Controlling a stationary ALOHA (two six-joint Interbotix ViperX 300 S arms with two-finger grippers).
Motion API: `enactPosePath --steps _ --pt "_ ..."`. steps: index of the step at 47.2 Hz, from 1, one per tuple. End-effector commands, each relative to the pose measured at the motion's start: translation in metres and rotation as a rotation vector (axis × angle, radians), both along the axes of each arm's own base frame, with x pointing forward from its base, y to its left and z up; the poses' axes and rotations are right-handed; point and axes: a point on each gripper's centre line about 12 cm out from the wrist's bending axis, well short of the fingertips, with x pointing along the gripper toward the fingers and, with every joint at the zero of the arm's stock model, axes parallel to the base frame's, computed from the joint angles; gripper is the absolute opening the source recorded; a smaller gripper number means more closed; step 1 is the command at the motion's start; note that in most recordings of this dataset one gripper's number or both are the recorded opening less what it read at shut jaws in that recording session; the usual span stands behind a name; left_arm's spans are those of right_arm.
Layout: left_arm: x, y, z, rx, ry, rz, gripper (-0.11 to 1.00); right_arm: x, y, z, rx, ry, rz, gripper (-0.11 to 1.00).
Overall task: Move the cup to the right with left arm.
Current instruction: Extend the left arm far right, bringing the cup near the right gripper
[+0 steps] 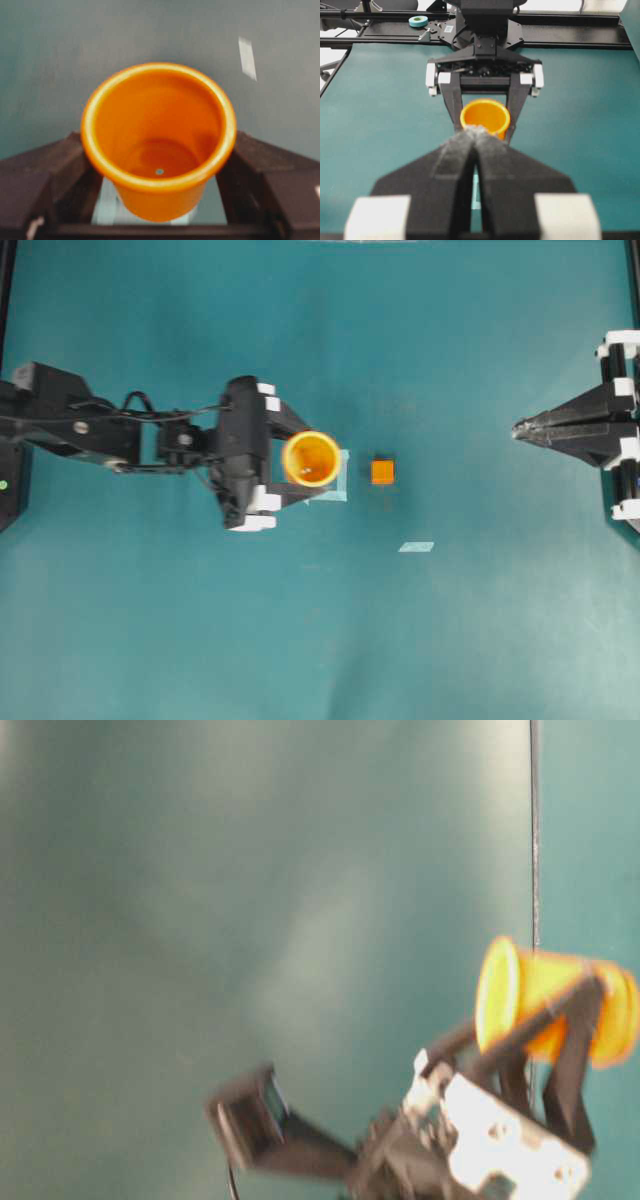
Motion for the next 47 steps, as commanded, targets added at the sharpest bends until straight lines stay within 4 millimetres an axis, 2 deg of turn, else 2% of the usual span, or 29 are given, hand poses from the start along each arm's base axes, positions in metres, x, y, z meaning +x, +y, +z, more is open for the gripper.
enactPosePath --steps 1,36,47 --pt "0.019 0.001 0.018 0.007 -0.047 -0.003 0.67 0.002 0.000 0.014 0.005 -0.034 -0.002 -0.01" --pt "0.140 0.008 0.019 0.013 -0.099 0.007 0.67 0.001 0.000 0.021 0.005 -0.057 -0.002 -0.01" --pt "0.165 0.009 0.020 0.014 -0.116 0.007 0.67 -0.002 0.000 0.025 0.003 -0.075 -0.002 -0.01"
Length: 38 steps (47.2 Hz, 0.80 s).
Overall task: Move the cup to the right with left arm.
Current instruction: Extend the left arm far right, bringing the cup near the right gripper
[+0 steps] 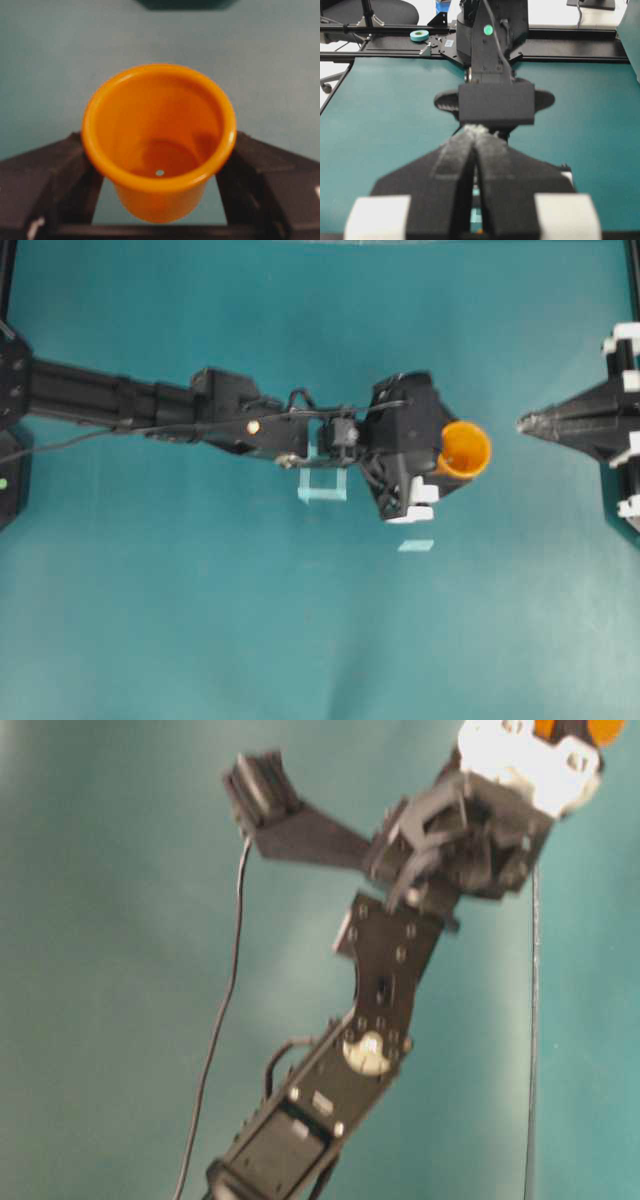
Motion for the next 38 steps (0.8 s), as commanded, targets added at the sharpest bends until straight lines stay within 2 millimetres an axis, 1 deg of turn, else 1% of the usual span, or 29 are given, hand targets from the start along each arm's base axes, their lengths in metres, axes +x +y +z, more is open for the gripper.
enactPosePath --steps 1,7,12,22,31,38 --pt "0.013 -0.001 0.023 0.003 -0.061 -0.003 0.67 0.001 0.000 0.015 0.003 -0.041 -0.002 -0.01" --pt "0.023 0.000 0.021 0.003 -0.058 -0.002 0.66 0.000 0.000 0.016 0.002 -0.044 -0.002 -0.01" --pt "0.033 0.000 0.023 0.004 -0.067 -0.002 0.66 0.000 0.000 0.016 -0.002 -0.048 -0.002 -0.01" --pt "0.053 0.000 0.017 0.004 -0.070 -0.003 0.66 -0.001 0.000 0.016 -0.006 -0.046 -0.002 -0.01" --pt "0.070 -0.001 0.019 0.005 -0.089 -0.005 0.66 -0.003 0.000 0.018 -0.006 -0.037 -0.002 -0.01" --pt "0.079 -0.001 0.019 0.005 -0.093 -0.004 0.66 -0.005 0.000 0.020 -0.009 -0.037 -0.002 -0.01"
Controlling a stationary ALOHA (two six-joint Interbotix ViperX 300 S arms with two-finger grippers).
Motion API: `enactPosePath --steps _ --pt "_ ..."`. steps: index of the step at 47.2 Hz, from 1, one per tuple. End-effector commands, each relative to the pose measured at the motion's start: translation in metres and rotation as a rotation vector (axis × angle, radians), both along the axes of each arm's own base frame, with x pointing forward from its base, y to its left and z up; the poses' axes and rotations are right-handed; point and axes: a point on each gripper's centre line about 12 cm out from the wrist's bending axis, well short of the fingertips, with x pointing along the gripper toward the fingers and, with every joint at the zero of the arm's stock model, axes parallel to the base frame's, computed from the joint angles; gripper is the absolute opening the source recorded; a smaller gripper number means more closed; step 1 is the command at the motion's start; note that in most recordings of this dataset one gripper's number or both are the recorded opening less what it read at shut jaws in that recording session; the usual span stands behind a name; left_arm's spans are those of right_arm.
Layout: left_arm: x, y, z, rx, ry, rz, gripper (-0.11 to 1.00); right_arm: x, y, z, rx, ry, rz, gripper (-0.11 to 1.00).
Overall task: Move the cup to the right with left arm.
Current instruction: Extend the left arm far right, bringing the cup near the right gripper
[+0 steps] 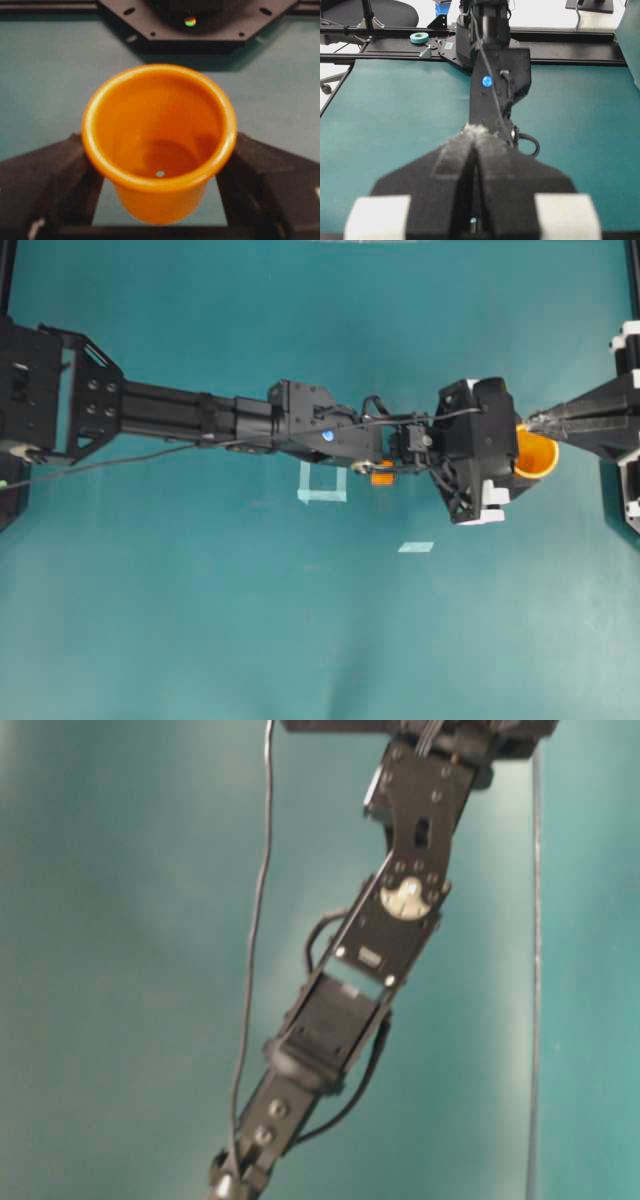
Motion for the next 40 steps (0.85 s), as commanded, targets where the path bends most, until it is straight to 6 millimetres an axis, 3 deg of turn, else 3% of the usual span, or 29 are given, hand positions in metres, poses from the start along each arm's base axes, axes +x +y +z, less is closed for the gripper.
enactPosePath --steps 1,40 --pt "0.0087 0.0002 0.0317 0.003 -0.066 -0.001 0.66 -0.0004 -0.0003 0.0150 -0.002 -0.037 -0.002 -0.01" --pt "0.0126 -0.0006 0.0311 0.002 -0.057 -0.001 0.66 -0.0012 -0.0003 0.0142 -0.011 -0.023 -0.001 -0.01"
